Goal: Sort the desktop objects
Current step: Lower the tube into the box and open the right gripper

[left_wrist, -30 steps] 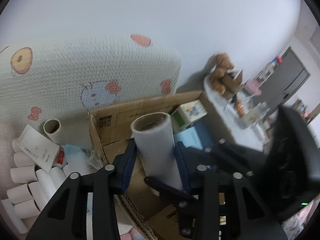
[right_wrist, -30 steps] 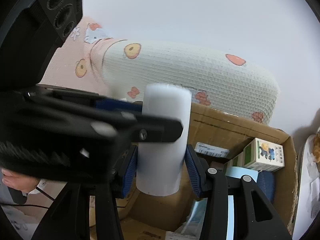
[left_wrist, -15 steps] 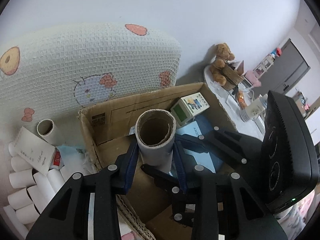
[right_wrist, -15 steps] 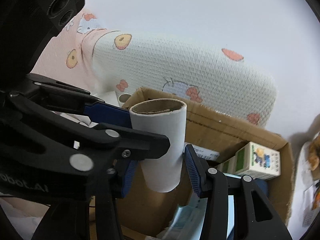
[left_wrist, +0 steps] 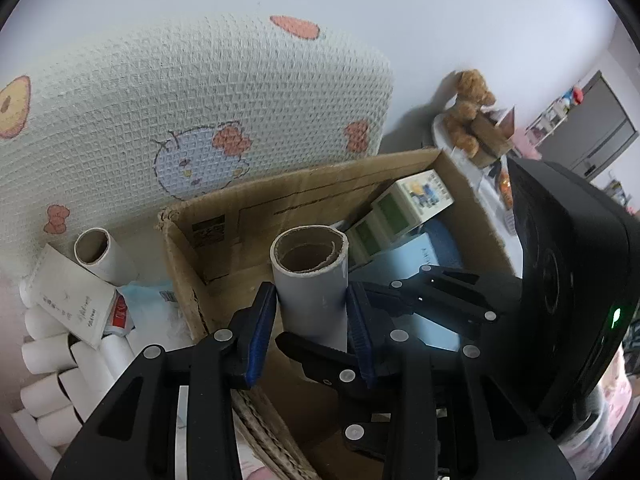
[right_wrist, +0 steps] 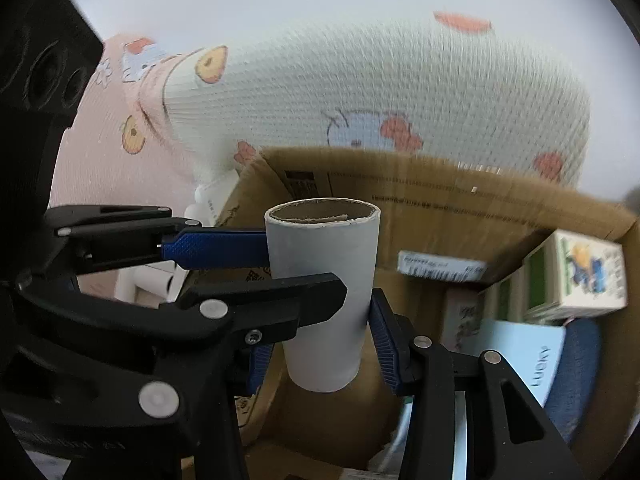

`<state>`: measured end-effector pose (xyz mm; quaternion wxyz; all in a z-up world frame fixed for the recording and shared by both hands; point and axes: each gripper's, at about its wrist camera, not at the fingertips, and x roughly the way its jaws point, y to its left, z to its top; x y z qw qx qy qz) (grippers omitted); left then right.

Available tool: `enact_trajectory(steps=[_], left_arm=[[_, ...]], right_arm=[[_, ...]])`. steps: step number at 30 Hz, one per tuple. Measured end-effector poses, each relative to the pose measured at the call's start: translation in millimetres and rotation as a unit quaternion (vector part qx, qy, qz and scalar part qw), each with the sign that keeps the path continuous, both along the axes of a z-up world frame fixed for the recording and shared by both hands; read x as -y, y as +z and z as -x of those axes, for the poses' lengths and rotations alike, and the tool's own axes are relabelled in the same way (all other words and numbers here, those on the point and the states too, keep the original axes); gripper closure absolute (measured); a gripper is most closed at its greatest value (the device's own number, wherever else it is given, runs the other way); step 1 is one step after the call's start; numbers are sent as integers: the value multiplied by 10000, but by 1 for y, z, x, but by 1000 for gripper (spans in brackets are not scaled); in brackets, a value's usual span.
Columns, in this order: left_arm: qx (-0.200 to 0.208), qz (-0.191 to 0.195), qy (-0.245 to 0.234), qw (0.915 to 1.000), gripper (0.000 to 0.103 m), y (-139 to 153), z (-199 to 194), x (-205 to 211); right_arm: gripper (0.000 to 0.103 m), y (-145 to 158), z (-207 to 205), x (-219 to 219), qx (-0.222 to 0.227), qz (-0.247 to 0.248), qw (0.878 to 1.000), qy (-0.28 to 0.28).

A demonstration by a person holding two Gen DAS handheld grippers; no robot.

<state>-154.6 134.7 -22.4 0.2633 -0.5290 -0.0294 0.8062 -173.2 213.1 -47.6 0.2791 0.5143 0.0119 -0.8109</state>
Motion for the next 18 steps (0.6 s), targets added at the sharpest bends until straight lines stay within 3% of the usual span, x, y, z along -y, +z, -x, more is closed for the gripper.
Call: enact_trajectory(steps=[6, 7, 9, 12, 16, 18], left_arm=[[-139, 339, -104, 9993, 64, -4, 8, -3], [-111, 326, -102, 9994, 66, -5, 10, -1], [90, 182, -179, 9996, 86, -9, 15, 4], [190, 66, -173, 9996, 99, -14, 16, 9], [74, 54, -266, 9996, 100, -14, 13, 10], [28, 83, -275, 9996, 101, -14, 13, 8]], right_arm=[[61, -14, 13, -9, 422, 28, 9987, -284], [61, -17, 16, -10, 472, 33, 9984, -325], [61, -21, 19, -10, 595, 64, 9976, -351], [61, -27, 23, -10, 791, 99, 9961, -385], [61, -28, 24, -3, 797, -83, 9964, -279], [61, -33, 24, 4, 842, -428, 9953, -219]])
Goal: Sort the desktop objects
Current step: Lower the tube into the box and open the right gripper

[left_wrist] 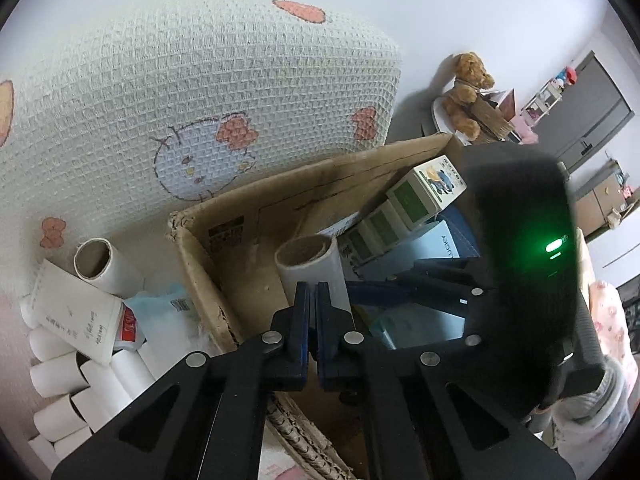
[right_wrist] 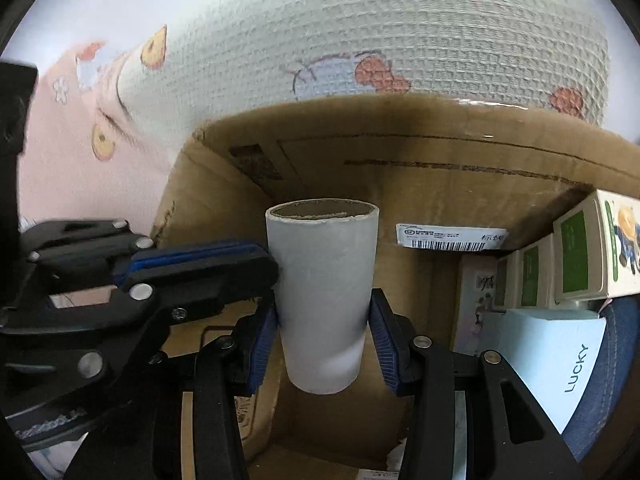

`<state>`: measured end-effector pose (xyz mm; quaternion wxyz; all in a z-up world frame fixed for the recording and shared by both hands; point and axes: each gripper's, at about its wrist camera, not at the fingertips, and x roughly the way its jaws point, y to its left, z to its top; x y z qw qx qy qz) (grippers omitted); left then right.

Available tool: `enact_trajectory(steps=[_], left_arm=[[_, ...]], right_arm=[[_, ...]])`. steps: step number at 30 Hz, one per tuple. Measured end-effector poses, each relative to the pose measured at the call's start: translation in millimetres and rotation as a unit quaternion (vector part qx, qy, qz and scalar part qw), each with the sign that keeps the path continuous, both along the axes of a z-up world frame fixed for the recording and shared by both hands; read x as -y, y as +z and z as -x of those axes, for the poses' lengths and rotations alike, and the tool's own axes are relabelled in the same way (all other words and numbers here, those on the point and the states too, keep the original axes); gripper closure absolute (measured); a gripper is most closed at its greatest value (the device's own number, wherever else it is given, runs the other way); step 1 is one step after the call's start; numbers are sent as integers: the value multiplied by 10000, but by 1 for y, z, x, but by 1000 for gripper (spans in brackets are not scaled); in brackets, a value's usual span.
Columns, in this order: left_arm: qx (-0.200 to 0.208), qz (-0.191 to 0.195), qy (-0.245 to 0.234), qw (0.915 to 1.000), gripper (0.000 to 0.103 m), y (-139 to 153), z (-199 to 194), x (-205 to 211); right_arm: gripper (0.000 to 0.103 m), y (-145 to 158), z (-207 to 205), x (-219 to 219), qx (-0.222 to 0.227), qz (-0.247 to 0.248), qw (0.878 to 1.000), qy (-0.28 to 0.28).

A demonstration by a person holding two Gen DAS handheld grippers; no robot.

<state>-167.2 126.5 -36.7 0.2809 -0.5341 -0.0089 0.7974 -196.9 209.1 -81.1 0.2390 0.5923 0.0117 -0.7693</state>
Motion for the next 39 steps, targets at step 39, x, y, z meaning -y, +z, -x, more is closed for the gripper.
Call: enact_trajectory(steps=[39], left_arm=[[-358, -1025, 442, 9931, 84, 6, -15, 38]], right_arm=[[60, -29, 14, 3, 607, 194, 9971, -408]])
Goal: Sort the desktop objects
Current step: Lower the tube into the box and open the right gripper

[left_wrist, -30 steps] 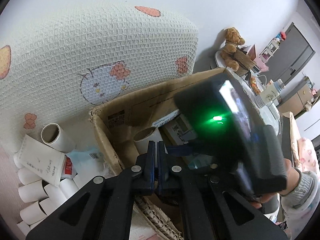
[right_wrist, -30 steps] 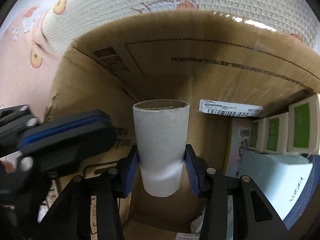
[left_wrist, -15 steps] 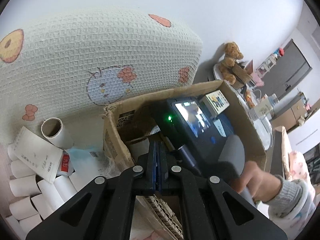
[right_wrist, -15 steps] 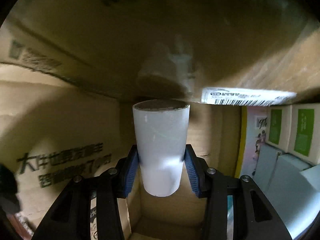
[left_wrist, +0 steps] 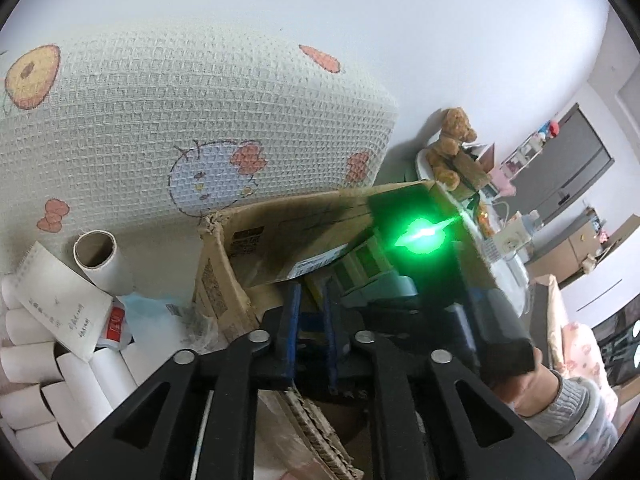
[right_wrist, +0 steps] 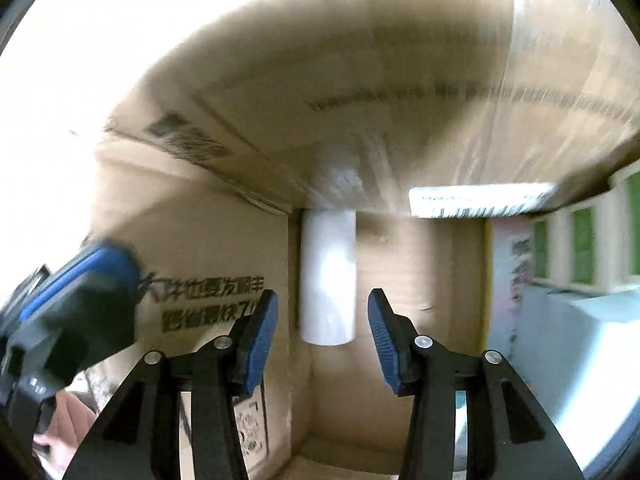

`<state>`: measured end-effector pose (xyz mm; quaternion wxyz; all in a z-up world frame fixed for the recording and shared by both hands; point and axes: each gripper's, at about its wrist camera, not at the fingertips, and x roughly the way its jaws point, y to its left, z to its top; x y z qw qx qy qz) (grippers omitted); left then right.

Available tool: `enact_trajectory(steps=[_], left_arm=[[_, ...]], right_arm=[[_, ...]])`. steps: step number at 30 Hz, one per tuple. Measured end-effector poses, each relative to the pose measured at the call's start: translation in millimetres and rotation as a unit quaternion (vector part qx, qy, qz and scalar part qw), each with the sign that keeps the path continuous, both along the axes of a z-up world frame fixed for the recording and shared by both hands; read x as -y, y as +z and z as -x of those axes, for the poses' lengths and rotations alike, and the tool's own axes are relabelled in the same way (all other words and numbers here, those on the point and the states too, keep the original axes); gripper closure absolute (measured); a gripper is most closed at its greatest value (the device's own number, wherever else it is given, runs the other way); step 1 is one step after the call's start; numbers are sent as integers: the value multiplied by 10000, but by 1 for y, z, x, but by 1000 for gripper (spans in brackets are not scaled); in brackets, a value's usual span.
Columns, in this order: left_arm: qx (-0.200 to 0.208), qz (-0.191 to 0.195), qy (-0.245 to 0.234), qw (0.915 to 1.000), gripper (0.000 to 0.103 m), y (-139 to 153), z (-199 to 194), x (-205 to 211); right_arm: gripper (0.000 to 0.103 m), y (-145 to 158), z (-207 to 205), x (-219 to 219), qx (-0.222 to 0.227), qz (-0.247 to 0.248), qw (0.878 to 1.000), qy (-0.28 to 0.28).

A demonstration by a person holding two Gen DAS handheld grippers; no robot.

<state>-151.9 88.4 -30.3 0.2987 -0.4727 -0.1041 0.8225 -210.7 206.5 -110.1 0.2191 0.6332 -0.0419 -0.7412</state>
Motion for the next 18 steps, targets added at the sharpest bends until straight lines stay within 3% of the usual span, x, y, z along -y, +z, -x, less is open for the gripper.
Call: enact_trajectory(steps=[6, 11, 18], left_arm=[[-363, -31, 319, 9988, 63, 12, -15, 3], [-824, -126, 651, 9944, 63, 27, -30, 15], [-756, -596, 1056, 9897, 63, 23, -39, 35]], right_arm=[[60, 44, -33, 6, -853, -94, 9959, 290], [60, 69, -54, 16, -1305, -223, 9902, 452], [60, 89, -65, 27, -1834, -476, 9807, 483]])
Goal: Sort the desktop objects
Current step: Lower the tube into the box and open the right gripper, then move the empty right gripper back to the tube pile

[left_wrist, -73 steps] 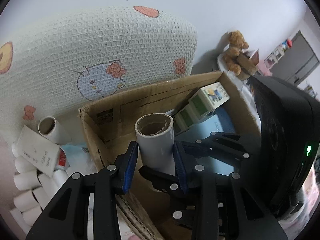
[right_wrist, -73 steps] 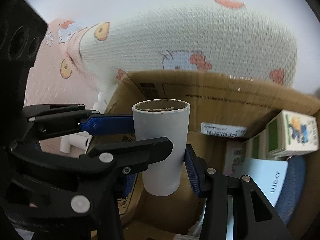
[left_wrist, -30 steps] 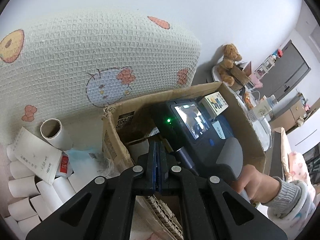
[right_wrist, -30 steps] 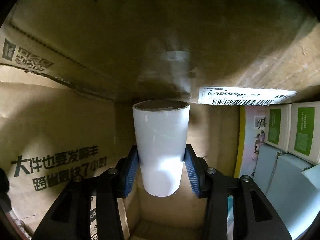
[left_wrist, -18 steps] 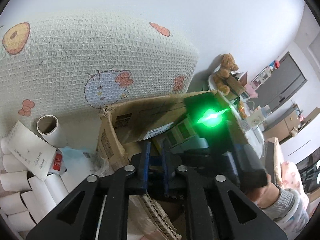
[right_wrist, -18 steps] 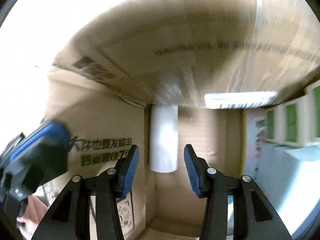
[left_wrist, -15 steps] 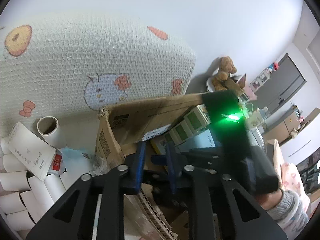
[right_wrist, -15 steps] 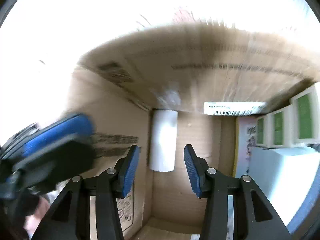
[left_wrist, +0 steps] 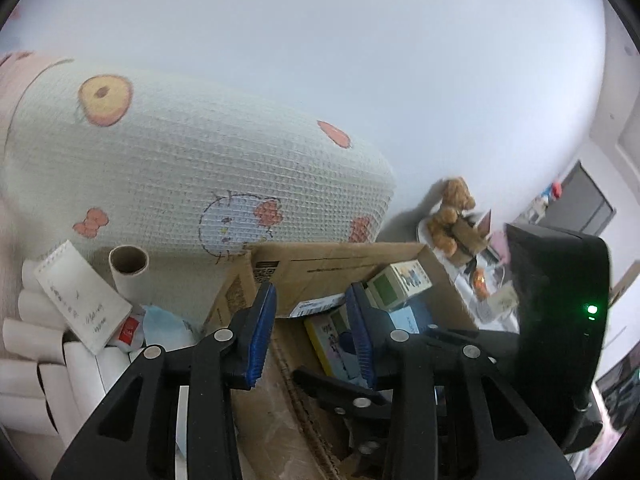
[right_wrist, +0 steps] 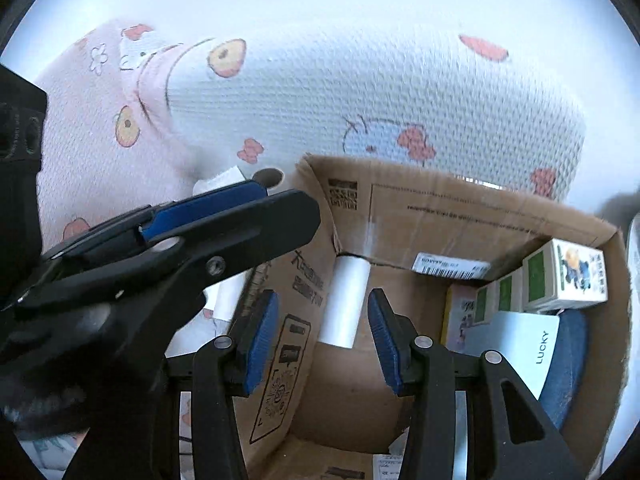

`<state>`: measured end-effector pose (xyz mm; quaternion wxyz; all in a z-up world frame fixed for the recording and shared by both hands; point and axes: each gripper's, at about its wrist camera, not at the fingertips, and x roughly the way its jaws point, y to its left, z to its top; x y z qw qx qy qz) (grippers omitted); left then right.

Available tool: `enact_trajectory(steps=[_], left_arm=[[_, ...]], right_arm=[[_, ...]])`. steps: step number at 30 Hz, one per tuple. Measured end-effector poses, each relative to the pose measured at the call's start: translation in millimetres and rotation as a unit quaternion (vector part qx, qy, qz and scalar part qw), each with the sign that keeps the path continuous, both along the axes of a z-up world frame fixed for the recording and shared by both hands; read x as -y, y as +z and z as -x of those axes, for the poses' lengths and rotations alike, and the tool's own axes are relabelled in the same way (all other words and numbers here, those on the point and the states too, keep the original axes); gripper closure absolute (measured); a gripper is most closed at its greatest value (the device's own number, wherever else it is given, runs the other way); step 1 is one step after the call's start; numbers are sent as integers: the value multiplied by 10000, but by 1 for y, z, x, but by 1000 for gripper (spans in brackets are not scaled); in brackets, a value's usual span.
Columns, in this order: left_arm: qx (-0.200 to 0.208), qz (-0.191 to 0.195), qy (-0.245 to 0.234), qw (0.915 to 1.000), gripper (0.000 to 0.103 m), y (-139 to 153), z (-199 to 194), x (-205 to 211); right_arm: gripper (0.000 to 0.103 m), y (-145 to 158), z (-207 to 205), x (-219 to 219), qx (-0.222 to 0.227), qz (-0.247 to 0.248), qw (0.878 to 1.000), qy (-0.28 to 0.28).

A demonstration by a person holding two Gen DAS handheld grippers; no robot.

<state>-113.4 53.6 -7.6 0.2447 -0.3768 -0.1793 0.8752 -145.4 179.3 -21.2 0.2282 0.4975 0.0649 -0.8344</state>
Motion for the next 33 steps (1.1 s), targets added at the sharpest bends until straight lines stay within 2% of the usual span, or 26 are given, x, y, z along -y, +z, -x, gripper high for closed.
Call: enact_trajectory(steps=[3, 5, 8, 13, 17, 20, 22, 24, 28, 30, 33], left_arm=[[137, -217, 43, 9997, 63, -7, -5, 11], [120, -337, 200, 9992, 64, -13, -13, 23], [178, -399, 395, 9983, 77, -23, -29, 43], [318, -287, 887, 9951, 90, -32, -46, 81], [180, 55, 1290, 9915, 91, -27, -54, 105], [29, 422, 1569, 9867, 91, -18, -62, 123], [-90, 508, 1716, 9838, 91, -11, -68, 137], [-159, 425, 1915, 9804, 91, -4, -75, 153], [-208, 253, 2167, 9757, 91, 0, -90, 184], [-206, 402, 2326, 9715, 91, -1, -97, 195], [-87, 871, 2646, 9604, 91, -9, -109, 211]], right_arm=[[60, 7, -8, 7, 0, -59, 9999, -162], [60, 7, -13, 9, 52, -411, 9986, -329], [60, 7, -22, 15, -98, -587, 9968, -524], [60, 20, -50, 28, -981, -520, 9917, -650], [60, 28, -72, 35, -1121, -324, 9917, -533], [60, 38, -86, 46, -1374, -471, 9886, -400], [60, 41, -93, 54, -1568, -613, 9849, -394], [60, 41, -99, 63, -1653, -629, 9837, -314], [60, 36, -103, 83, -1484, -358, 9882, 117], [60, 34, -107, 94, -1457, -47, 9882, 472], [60, 33, -113, 113, -1391, 483, 9844, 962]])
